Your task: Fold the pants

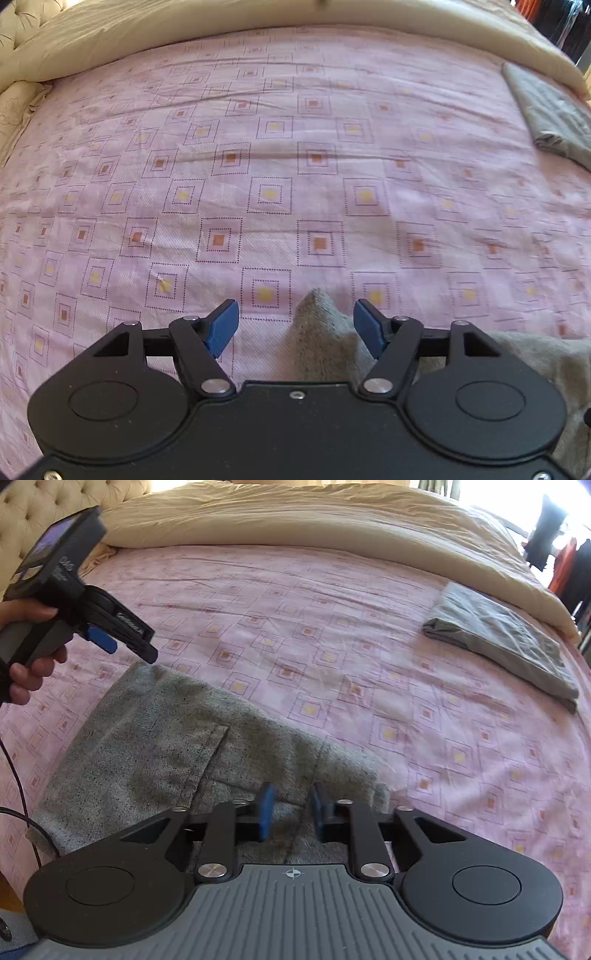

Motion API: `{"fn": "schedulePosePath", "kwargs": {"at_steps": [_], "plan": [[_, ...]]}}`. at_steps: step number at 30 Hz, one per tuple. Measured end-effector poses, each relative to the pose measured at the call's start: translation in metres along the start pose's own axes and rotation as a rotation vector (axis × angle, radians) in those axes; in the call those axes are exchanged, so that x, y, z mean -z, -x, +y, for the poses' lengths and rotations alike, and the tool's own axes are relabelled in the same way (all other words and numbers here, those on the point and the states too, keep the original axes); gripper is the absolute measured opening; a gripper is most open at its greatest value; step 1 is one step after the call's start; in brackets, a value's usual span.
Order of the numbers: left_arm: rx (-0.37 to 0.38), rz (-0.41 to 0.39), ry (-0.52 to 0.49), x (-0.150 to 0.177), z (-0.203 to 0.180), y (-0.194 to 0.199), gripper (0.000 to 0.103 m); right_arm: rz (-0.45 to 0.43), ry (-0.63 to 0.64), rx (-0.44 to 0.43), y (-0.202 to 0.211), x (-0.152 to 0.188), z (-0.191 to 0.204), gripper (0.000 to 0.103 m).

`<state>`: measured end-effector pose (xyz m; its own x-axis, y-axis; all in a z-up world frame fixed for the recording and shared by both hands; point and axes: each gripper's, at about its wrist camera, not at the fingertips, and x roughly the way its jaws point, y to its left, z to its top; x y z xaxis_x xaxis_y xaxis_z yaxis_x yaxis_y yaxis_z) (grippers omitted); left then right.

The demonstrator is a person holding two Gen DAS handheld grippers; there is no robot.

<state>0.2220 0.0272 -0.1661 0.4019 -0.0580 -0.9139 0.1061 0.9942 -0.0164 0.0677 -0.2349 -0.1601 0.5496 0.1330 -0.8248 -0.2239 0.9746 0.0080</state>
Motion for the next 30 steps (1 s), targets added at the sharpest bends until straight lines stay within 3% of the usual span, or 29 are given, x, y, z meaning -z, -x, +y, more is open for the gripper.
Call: {"fn": "schedulePosePath", "kwargs": {"at_steps": [4,9,12,14,18,24,29,30], "plan": [[0.076,0.003,-0.034,0.030,-0.002,0.028,0.081,0.042,-0.172,-0.014,0.007,0.012,-0.024,0.044],[0.141,0.122,-0.126,0.073,-0.019,0.020,0.082,0.147,-0.378,-0.053,-0.016,0.035,-0.053,0.063],[0.147,0.194,-0.159,0.092,-0.032,0.006,0.099,0.183,-0.465,-0.113,-0.031,0.043,-0.065,0.069],[0.149,0.195,-0.136,0.098,-0.033,-0.003,0.103,0.199,-0.509,-0.154,-0.040,0.046,-0.073,0.074],[0.170,0.194,-0.071,0.091,-0.031,-0.009,0.103,0.197,-0.548,-0.232,-0.049,0.048,-0.081,0.089],[0.165,0.205,-0.064,0.087,-0.034,-0.014,0.103,0.195,-0.509,-0.209,-0.053,0.041,-0.065,0.103],[0.152,0.189,-0.040,0.089,-0.034,-0.014,0.103,0.177,-0.518,-0.196,-0.053,0.044,-0.064,0.101],[0.152,0.179,-0.029,0.090,-0.033,-0.011,0.098,0.177,-0.500,-0.196,-0.052,0.044,-0.064,0.082]]}}
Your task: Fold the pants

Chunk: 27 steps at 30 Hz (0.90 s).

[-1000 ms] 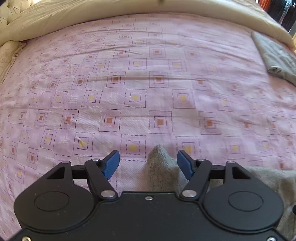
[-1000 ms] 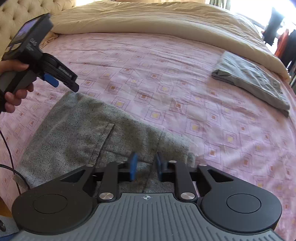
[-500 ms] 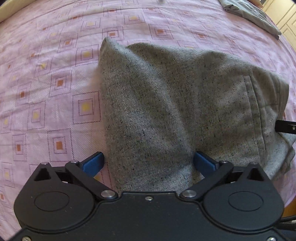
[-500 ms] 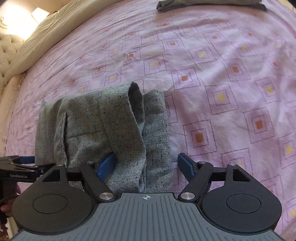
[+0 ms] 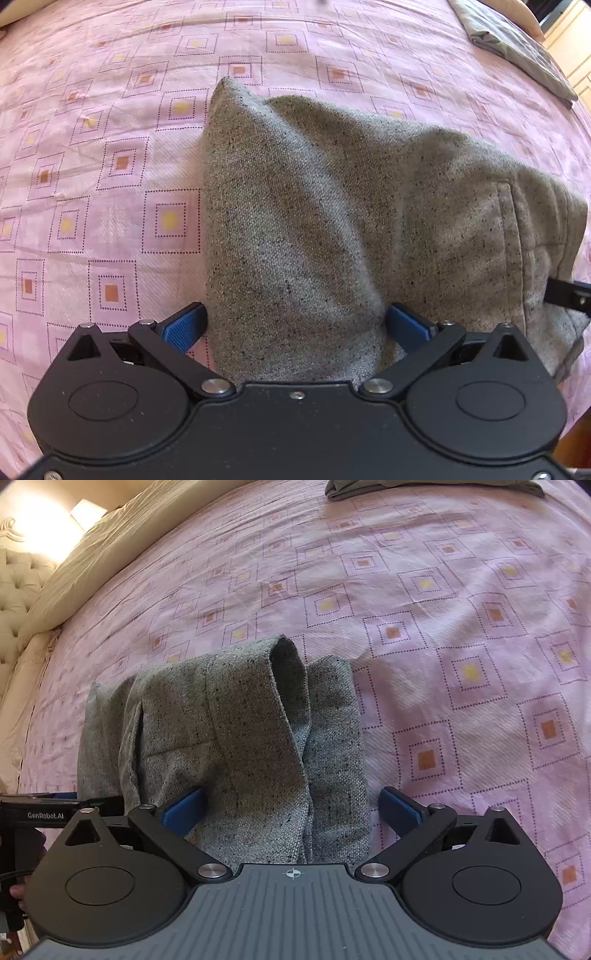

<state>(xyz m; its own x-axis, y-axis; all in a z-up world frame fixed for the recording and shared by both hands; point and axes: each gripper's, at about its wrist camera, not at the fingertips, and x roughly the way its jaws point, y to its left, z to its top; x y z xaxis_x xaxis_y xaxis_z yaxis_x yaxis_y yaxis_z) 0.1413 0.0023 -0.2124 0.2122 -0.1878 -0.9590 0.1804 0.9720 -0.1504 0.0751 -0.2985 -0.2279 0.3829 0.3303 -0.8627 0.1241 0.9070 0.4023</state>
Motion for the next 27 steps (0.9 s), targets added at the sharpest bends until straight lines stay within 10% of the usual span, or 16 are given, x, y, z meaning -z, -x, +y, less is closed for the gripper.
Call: {"fn": "schedulePosePath", "kwargs": {"at_steps": [1,6,15,27], "plan": [[0.004,-0.026,0.002,0.001,-0.002,0.004,0.085,-0.003,0.035,-0.030,0.004,0.000,0.002,0.045],[-0.086,-0.125,-0.009,0.008,-0.027,0.032,0.030,-0.027,0.124,-0.051,0.021,-0.002,0.025,0.027],[-0.117,-0.256,-0.003,0.018,-0.017,0.094,0.026,-0.158,0.280,-0.045,0.076,-0.004,0.086,0.023],[-0.192,-0.336,0.038,-0.016,0.170,0.166,0.027,-0.171,0.346,-0.185,0.026,-0.051,0.255,0.023]]}}
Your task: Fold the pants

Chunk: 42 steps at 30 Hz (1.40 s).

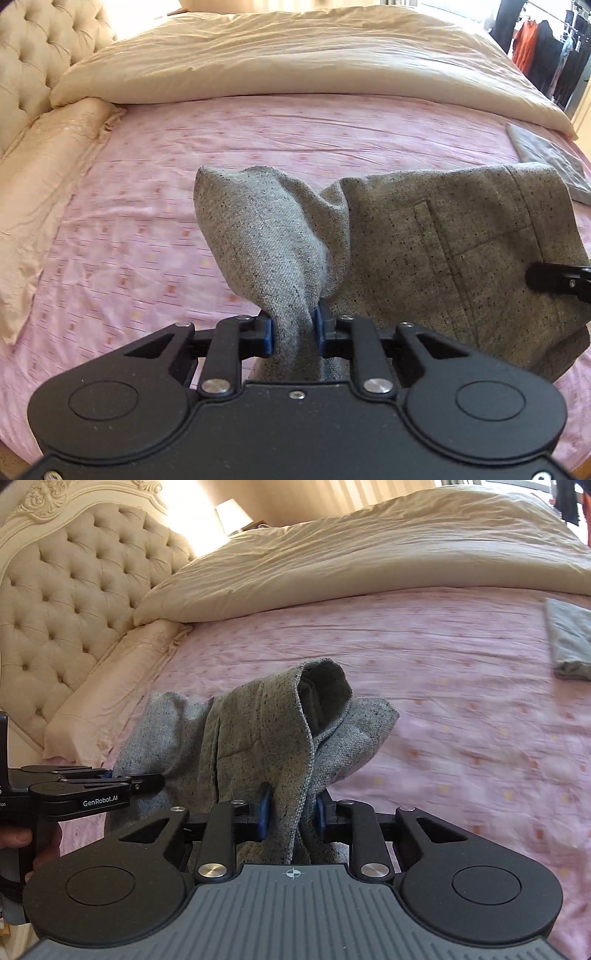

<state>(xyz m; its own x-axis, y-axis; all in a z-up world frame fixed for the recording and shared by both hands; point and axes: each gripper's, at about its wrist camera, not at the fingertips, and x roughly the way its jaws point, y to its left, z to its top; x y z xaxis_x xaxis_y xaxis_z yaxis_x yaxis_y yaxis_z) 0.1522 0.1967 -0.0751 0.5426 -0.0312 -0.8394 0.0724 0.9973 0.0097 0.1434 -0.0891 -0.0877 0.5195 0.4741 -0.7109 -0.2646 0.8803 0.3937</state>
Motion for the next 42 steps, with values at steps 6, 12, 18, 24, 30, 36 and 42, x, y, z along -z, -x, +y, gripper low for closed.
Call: {"fn": "schedulePosePath", "kwargs": {"at_steps": [6,12,18,24,30,36,42], "plan": [[-0.089,0.052,0.057,-0.011,0.085,-0.035,0.045,0.020,0.038,-0.014,-0.077,-0.034,0.062,0.029],[-0.223,0.167,0.119,0.006,0.125,-0.063,0.048,0.161,0.032,0.391,-0.140,-0.021,0.065,0.036],[-0.117,0.199,0.139,0.015,0.123,-0.066,0.048,0.059,0.051,0.269,-0.128,-0.018,0.095,0.036],[-0.082,0.218,0.120,0.019,0.105,-0.060,0.049,0.054,0.061,0.223,-0.126,-0.017,0.133,0.036],[-0.098,0.180,0.147,0.020,0.095,-0.038,0.056,0.015,0.157,0.203,-0.098,-0.010,0.158,0.036],[-0.140,0.120,0.195,0.028,0.084,-0.001,0.061,-0.047,0.190,0.203,-0.063,-0.008,0.166,0.036],[-0.171,0.111,0.258,0.036,0.069,0.030,0.062,-0.063,0.227,0.192,-0.040,-0.005,0.163,0.036]]}}
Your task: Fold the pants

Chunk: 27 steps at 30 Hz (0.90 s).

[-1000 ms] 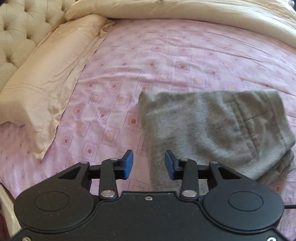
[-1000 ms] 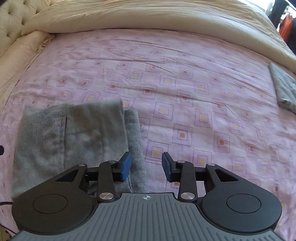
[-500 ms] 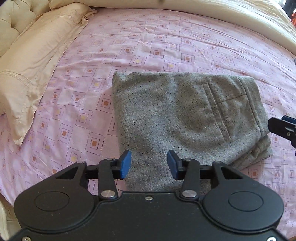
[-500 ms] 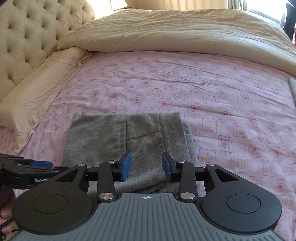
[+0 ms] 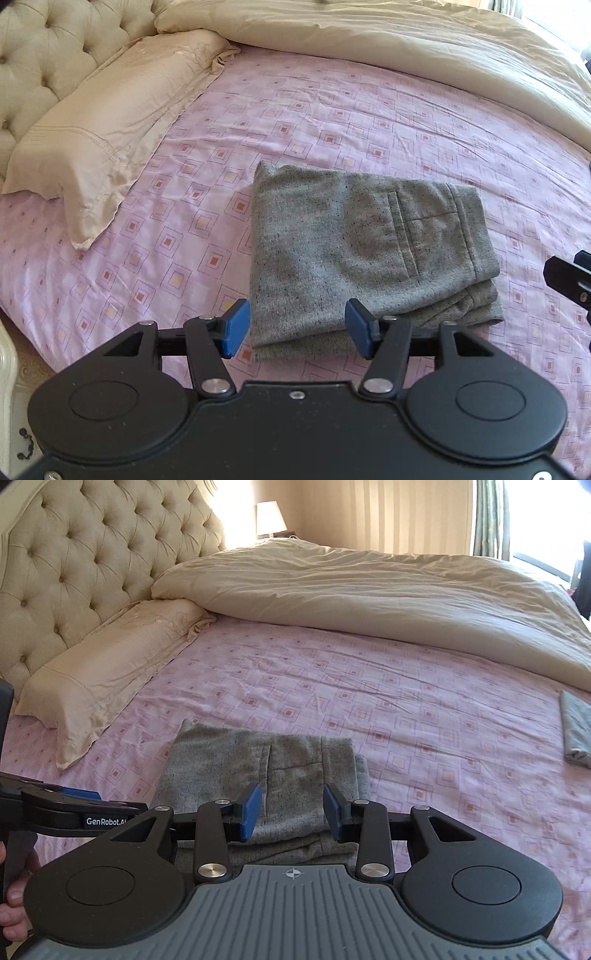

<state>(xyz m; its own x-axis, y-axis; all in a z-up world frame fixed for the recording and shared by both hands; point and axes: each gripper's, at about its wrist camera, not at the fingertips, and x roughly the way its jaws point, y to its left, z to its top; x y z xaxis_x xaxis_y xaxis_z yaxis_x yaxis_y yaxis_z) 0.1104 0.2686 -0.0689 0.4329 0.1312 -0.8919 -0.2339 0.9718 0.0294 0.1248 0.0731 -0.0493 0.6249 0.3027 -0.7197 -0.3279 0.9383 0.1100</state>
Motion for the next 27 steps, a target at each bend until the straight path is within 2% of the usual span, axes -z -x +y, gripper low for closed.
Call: {"fn": "schedulePosePath", "kwargs": {"at_steps": [4,14,27], "plan": [[-0.011,-0.007,0.031,0.008,-0.011,0.017,0.065,0.000,0.014,-0.004,0.009,0.003,-0.006,0.036],[-0.022,-0.073,0.015,0.020,-0.041,0.048,0.069,-0.032,0.018,-0.032,0.031,0.008,-0.021,0.036],[-0.024,-0.088,0.029,0.025,-0.041,0.056,0.069,-0.049,0.023,-0.041,0.039,0.010,-0.019,0.036]]}}
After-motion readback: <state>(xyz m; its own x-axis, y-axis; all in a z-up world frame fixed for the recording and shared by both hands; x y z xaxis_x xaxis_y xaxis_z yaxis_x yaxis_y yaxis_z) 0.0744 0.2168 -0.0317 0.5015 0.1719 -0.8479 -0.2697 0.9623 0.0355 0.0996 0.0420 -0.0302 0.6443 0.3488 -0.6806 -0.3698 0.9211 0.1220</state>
